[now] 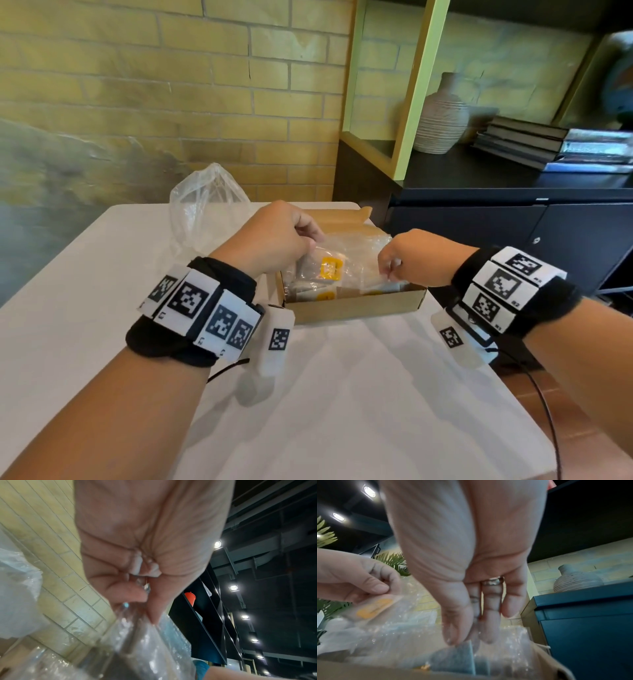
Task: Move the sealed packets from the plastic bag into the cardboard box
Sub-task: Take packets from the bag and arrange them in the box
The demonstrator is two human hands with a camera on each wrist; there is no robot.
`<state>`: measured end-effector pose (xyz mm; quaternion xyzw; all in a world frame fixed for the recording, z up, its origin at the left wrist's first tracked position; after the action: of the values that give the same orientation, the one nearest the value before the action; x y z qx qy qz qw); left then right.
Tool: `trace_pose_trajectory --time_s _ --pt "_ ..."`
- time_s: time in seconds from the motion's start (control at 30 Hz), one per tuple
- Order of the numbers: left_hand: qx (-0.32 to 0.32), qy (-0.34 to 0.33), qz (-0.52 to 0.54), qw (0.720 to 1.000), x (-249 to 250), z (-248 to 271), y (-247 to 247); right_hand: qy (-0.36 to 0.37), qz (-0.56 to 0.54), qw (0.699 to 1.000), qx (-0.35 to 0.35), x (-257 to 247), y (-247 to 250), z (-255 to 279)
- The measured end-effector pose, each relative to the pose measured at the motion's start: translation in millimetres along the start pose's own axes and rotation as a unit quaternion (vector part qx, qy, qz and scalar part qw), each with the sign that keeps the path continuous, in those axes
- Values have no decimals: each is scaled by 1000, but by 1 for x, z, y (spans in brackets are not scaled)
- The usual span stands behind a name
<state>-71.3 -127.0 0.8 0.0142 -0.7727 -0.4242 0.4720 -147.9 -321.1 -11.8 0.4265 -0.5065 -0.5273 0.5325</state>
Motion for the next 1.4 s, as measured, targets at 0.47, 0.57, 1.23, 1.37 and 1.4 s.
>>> trace_pose_trajectory --time_s 0.47,0.57,1.23,1.37,1.4 --pt "-16 28 -39 999 -3 -1 -17 -49 -1 999 -3 8 2 -2" --pt "-21 41 -48 998 -5 -1 -14 -40 6 999 -17 8 0 0" --pt "-158 72 -145 974 4 2 -14 -32 3 999 -34 6 0 -1" --pt "-150 74 -129 978 -3 2 -15 -11 -16 999 -32 2 2 -1" --pt "-147 77 -126 978 -5 3 -15 -6 -23 999 -28 1 3 -1"
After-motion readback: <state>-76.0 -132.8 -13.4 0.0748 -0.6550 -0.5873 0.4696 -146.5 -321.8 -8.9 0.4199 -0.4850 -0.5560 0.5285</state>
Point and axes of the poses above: each hand's wrist, its own z-axis away from the middle knuckle, its own y-axis out of the back of the hand, x = y × z, the point moved 1 cm from there along -z, towards the middle knuckle, and after that the axes turned 5 degrees about z, right-handed, at the moved point
